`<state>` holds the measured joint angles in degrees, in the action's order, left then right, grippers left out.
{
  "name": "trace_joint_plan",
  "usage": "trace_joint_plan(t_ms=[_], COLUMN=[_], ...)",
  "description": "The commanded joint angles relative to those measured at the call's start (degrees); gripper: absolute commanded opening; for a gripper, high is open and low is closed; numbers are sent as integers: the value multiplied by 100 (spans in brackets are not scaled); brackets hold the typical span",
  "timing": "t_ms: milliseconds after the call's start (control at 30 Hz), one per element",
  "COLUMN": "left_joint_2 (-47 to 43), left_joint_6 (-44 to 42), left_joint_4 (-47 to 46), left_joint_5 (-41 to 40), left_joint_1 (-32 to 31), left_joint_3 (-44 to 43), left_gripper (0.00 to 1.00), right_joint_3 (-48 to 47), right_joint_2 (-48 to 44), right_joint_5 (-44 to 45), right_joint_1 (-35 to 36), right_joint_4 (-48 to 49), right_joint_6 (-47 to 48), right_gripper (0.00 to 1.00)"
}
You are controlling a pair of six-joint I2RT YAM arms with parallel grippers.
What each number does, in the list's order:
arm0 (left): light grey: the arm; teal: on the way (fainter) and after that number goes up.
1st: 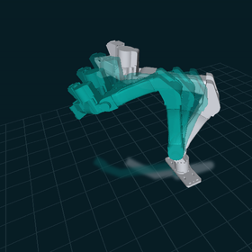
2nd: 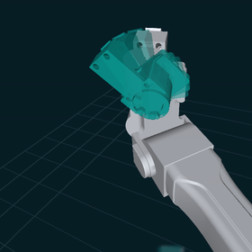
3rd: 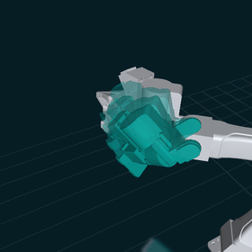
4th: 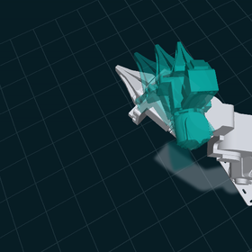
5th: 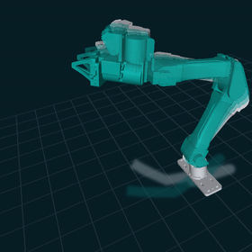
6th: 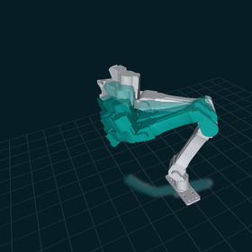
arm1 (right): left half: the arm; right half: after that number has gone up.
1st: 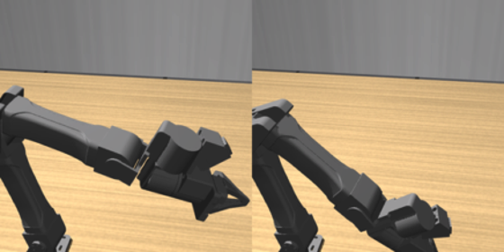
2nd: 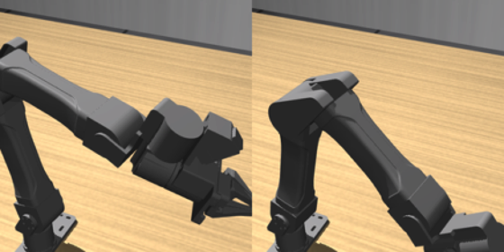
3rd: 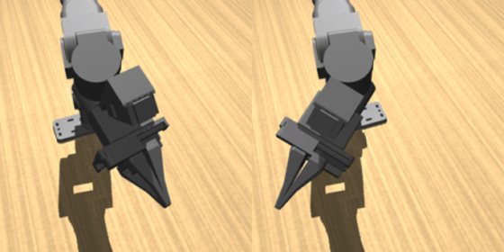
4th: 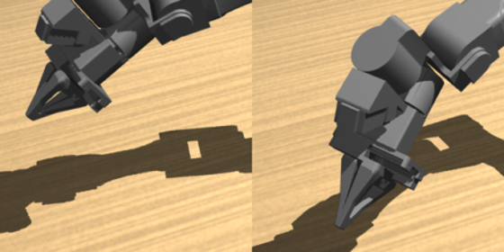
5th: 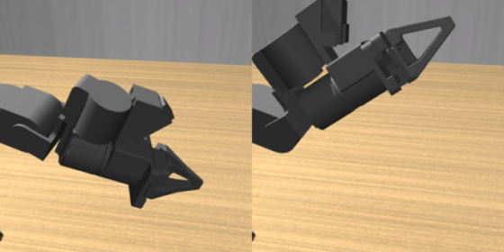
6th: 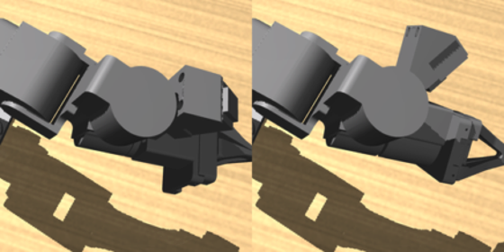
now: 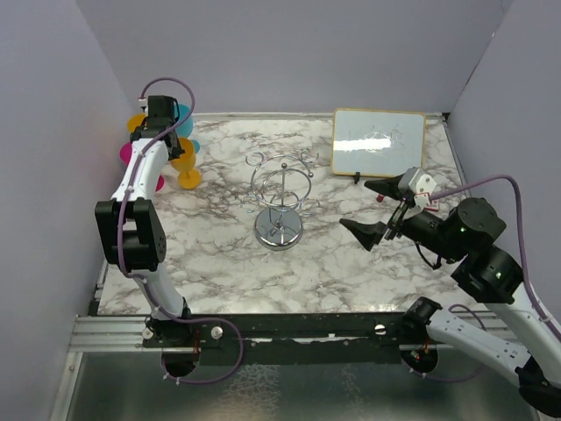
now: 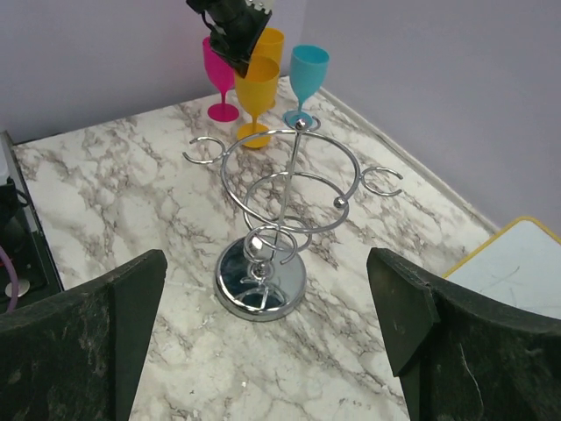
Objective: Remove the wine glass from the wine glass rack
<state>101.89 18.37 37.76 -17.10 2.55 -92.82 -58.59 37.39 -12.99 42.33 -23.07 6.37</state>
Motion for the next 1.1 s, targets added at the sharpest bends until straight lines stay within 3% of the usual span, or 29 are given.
trace_joint_plan(t_ms=[0, 300, 467, 667, 833, 967, 1067], left_joint_2=[357, 591, 410, 166, -268, -874, -1336], left_joint_6=[88, 28, -44, -155, -188, -349, -439], left_joint_4=[-194, -264, -268, -247, -195, -202, -227], left_joint_5=[169, 235, 271, 270, 402, 498, 827], left_joint_1=[19, 47, 52, 68, 69, 64, 70], left_joint_3=[-230, -142, -110, -182, -270, -298, -305], left_gripper=[0, 2, 29, 46, 61, 74, 76], right_joint_3=[-289, -359, -451, -780, -1063, -1193, -1195], right_joint_2=[111, 314, 798, 1614, 2056, 2166, 2196], right_joint_5=[497, 1079, 1514, 2677, 2970, 2445, 1697], right_joint_1=[20, 19, 21, 13, -214, -1058, -2018], right_joint_4=[-203, 139, 428, 739, 704, 456, 276], right_joint_6=[-216, -144, -277, -771, -986, -1394, -1724], right_gripper=[99, 99, 99, 99, 99, 99, 99])
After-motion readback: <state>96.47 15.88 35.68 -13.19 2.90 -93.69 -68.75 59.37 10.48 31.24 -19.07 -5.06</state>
